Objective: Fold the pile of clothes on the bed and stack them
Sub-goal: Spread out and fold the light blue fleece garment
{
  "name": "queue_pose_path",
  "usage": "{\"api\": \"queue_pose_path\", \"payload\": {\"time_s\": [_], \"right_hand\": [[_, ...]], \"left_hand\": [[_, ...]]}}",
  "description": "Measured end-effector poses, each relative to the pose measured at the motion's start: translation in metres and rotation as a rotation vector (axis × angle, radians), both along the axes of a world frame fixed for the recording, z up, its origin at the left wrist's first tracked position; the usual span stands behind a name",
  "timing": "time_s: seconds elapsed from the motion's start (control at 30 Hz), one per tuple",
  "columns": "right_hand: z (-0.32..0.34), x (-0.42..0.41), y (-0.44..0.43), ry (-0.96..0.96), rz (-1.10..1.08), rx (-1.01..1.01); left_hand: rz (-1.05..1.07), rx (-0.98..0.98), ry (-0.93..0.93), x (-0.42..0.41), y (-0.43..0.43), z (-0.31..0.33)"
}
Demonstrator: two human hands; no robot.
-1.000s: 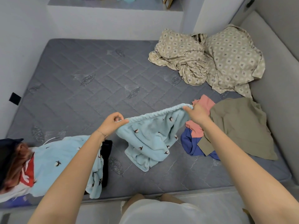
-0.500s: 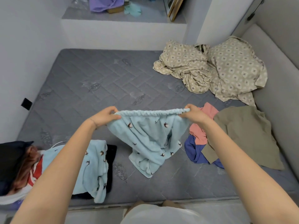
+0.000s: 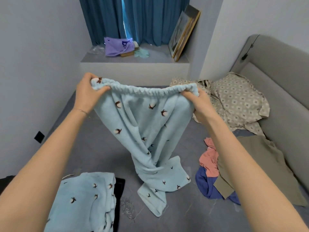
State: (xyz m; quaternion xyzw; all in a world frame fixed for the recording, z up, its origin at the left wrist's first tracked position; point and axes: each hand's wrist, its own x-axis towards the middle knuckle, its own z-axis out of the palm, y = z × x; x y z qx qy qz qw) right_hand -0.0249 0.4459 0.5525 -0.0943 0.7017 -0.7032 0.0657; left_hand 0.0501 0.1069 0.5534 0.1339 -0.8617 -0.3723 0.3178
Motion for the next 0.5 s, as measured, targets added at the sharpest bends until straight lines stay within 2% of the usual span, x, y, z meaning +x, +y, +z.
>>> {"api": "queue_pose_path", "payload": {"time_s": [0.13,0.3,0.43,0.5], "right_hand": [[0.029,0.01,0.0,-0.011,0.065,-0.151],[0.041,0.017,0.012,-0.043,0.097,-0.072],[0.022,0.025,0.016,-0.295,0.263,0.094],[0.008,0.03,0.019,-0.449,0.371,0.168]], "left_hand": [[-0.031,-0.004,0.092,0.005,-0.001,0.012],[-0.046,-0.158,-0.025,0.006,-0.01,0.004],[0.005,-0.414,-0.126,0.006,-0.025,-0.015],[0.069,-0.402,-0.138,0.007,-0.025,-0.024]]}}
